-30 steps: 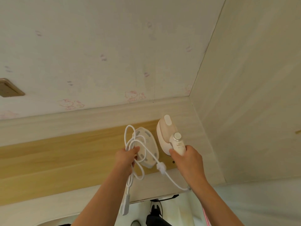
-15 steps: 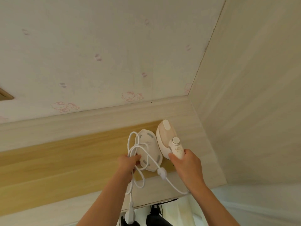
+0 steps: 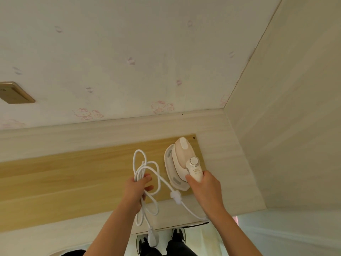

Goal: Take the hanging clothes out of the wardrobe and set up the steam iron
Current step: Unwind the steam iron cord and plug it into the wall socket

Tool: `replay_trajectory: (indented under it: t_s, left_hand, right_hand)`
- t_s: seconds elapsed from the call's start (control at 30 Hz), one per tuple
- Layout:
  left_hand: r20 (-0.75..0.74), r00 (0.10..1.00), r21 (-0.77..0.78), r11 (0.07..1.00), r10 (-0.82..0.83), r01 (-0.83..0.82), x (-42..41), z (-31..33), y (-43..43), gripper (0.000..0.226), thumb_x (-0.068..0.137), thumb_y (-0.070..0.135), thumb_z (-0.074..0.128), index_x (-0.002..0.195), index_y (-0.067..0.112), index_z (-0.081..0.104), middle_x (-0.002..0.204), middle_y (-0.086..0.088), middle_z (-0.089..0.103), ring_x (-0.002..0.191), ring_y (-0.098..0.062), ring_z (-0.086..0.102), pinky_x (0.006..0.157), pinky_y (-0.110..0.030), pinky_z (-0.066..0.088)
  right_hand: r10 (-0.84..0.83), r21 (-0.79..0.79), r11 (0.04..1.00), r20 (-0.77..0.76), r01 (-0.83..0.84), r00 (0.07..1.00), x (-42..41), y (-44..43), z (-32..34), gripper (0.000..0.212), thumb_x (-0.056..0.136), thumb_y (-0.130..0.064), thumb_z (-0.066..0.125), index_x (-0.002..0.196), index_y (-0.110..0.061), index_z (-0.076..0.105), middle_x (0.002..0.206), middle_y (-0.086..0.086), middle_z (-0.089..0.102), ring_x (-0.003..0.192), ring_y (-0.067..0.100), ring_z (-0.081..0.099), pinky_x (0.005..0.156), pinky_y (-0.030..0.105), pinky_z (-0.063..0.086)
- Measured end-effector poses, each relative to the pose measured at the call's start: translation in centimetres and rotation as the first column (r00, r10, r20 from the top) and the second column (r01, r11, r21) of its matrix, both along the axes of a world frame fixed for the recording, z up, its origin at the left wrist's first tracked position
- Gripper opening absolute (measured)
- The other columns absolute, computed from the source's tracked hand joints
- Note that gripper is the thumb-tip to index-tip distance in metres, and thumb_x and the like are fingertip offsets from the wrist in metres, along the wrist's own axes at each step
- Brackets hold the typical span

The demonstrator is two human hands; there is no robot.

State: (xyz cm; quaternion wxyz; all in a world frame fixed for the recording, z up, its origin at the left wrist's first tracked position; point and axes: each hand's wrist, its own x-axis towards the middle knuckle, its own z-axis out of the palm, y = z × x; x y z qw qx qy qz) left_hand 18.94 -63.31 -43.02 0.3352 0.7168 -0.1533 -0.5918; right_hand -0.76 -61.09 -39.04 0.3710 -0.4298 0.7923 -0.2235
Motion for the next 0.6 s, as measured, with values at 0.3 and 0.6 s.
replay_trajectory:
  t_s: [0.3, 0.6]
  left_hand:
    - [0.023, 1.000, -0.013, 1.000, 0.000, 0.000, 2.5, 0.2, 0.5, 0.013, 0.088, 0.015, 0.067, 0.088, 0.003, 0.062, 0.067, -0.008, 0.052, 0.052, -0.018, 0.050, 0.042, -0.026, 0.037]
    - [0.016, 1.000, 0.001, 1.000, 0.021, -0.021, 3.6, -0.1, 1.1, 0.011, 0.089, 0.014, 0.066, 0.090, 0.004, 0.061, 0.069, -0.008, 0.052, 0.054, -0.018, 0.050, 0.043, -0.025, 0.038]
  right_hand:
    - [0.024, 0.042, 0.999, -0.060, -0.021, 0.998, 2.0, 0.1, -1.2, 0.035, 0.082, -0.043, 0.066, 0.092, -0.011, 0.058, 0.078, -0.004, 0.059, 0.067, 0.009, 0.055, 0.048, 0.023, 0.036]
    - [0.013, 0.026, 1.000, -0.072, -0.011, 0.997, 2.9, 0.6, -1.9, 0.034, 0.083, -0.040, 0.066, 0.094, -0.009, 0.057, 0.079, -0.001, 0.059, 0.063, 0.006, 0.051, 0.046, 0.022, 0.033]
